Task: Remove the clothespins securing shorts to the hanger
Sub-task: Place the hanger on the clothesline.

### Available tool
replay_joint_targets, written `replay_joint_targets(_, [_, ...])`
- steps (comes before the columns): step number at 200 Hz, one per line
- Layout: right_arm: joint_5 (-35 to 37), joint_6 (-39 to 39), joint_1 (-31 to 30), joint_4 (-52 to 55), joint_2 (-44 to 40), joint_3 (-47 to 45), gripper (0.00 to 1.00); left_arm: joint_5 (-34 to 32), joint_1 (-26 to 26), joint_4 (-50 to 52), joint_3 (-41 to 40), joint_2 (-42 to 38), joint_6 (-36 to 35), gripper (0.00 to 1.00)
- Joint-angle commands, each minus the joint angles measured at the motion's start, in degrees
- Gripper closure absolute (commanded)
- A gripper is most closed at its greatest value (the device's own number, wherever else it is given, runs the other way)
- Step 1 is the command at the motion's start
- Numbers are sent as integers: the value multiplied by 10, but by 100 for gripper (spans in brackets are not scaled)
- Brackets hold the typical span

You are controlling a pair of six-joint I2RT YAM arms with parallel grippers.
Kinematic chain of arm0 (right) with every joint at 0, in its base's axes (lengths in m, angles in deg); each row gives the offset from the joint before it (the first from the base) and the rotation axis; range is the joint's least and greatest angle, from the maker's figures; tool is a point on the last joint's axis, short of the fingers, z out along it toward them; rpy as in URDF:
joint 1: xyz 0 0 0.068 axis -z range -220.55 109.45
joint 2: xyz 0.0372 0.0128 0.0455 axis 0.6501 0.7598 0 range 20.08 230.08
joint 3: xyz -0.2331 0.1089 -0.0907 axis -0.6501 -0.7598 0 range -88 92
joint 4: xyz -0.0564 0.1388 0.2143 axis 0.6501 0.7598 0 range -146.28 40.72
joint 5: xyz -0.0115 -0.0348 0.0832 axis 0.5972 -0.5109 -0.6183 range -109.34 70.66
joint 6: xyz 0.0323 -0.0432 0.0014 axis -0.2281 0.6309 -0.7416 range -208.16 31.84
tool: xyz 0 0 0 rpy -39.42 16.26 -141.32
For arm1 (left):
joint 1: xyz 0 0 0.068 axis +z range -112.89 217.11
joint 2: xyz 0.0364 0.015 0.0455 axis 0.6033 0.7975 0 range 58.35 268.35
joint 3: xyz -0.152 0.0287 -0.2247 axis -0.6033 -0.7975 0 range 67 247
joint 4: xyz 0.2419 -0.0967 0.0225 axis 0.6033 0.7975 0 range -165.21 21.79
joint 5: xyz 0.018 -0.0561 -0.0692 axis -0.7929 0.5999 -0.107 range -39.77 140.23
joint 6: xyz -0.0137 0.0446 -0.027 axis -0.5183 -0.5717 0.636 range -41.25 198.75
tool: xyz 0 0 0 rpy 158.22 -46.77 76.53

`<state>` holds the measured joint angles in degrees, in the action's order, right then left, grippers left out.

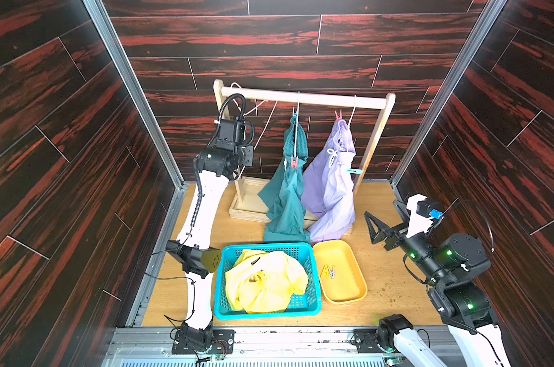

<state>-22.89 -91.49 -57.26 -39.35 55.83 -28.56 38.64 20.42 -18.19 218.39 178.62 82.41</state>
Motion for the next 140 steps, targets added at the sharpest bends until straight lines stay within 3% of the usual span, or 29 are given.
replay_joint_targets(1, [-6, -15, 1, 1, 4, -11, 2, 14, 2, -15, -9, 2, 8, 100])
replay_joint_targets(29, [-18, -17, 1, 0, 14, -8, 2, 29, 1, -23, -40, -12, 8, 100])
replay_joint_targets(60, [-25, -19, 1, -6, 19, -11, 1, 45, 2, -57, -127, -60, 10, 97])
replay_joint_targets(68, [-26, -19, 1, -8, 20, -12, 2, 49, 2, -68, -155, -76, 11, 84])
replay_joint_targets(100, [-40, -24, 1, -15, 31, -13, 2, 49, 2, -116, -264, -150, 22, 2])
replay_joint_targets(140, [-57, -37, 0, -48, 38, -22, 1, 21, 2, -280, -484, -309, 52, 0])
